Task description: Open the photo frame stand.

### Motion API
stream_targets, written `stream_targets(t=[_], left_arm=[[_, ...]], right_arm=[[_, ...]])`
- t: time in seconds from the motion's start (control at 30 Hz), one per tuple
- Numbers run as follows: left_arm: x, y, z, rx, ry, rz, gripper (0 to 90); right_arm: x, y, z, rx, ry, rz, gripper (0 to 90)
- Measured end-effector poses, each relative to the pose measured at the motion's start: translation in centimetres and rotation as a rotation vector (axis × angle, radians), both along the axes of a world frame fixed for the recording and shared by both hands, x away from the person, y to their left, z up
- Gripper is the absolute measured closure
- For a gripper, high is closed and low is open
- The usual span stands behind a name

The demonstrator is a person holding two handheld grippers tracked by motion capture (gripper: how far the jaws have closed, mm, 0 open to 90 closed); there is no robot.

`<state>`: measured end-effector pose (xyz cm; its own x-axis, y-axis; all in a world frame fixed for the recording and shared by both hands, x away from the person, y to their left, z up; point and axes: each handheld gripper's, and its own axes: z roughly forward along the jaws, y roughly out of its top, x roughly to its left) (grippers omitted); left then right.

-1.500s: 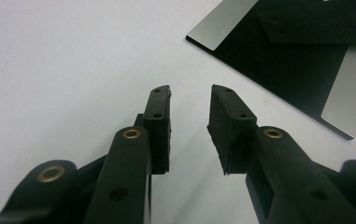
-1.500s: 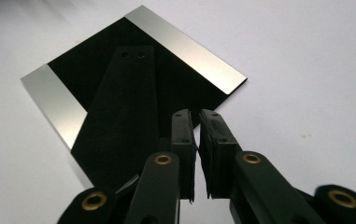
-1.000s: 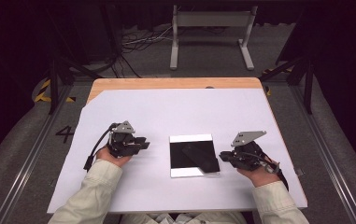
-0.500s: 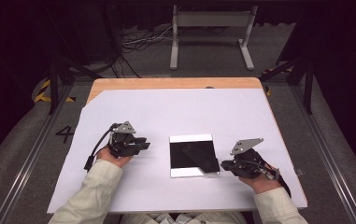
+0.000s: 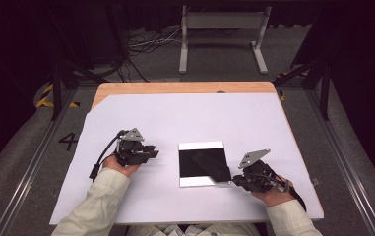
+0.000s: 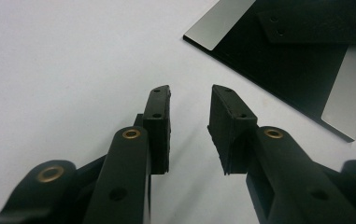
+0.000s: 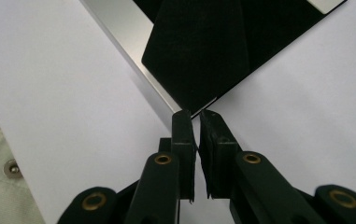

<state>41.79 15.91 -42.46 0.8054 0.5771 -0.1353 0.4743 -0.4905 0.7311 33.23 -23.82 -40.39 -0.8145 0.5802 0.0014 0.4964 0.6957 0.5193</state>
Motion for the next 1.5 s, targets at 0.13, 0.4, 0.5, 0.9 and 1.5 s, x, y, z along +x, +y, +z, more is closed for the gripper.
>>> stream_targets(t=[0.13, 0.4, 0.5, 0.9, 1.5], left_arm=[[0.0, -0.1, -0.1, 0.002, 0.007, -0.008, 68.3], [0.1, -0.1, -0.1, 0.002, 0.006, -0.007, 68.1], [0.0, -0.2, -0.1, 0.004, 0.006, -0.007, 68.0], [0.0, -0.3, -0.2, 0.005, 0.006, -0.01, 68.0], [-0.1, -0.6, -0.3, 0.011, 0.008, -0.022, 67.8]], right_arm=[[0.0, 0.2, -0.5, -0.032, 0.024, 0.006, 84.0], [0.2, 0.4, -0.9, -0.058, 0.029, 0.006, 88.8], [0.3, 0.7, -1.2, -0.059, 0.035, 0.015, 89.3], [0.1, 0.9, -0.5, -0.009, -0.005, 0.024, 89.6], [-0.4, 1.3, 2.7, 0.142, -0.166, 0.009, 89.7]])
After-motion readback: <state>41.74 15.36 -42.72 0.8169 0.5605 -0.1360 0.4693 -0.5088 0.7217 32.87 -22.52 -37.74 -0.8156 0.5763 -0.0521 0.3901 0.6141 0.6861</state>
